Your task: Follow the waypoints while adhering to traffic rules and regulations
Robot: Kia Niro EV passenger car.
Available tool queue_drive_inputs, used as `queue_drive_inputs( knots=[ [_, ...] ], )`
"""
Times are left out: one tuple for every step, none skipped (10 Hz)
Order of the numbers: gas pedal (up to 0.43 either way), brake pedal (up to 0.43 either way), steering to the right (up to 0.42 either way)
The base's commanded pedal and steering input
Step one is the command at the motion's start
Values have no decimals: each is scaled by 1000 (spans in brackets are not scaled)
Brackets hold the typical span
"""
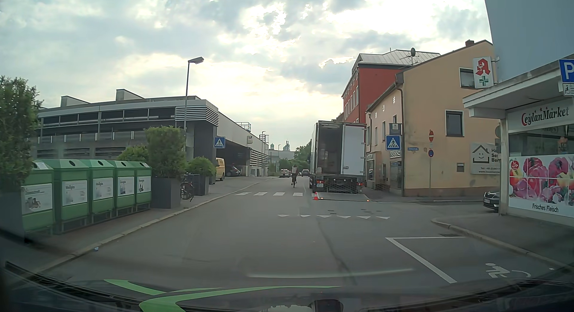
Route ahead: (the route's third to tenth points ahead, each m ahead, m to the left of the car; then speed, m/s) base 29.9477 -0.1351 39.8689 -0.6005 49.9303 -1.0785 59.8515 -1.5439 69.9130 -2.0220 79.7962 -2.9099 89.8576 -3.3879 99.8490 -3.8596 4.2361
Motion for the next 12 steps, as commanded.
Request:
queue_drive_inputs(
  knots=[
    [0, 134, 14],
    [0, 134, 11],
    [0, 140, 8],
    [0, 140, 4],
    [0, 140, 0],
    [0, 146, -5],
    [0, 165, -9],
    [0, 171, -11],
    [0, 189, -12],
    [0, 189, -15],
    [0, 189, -16],
    [0, 189, -19]
  ],
)
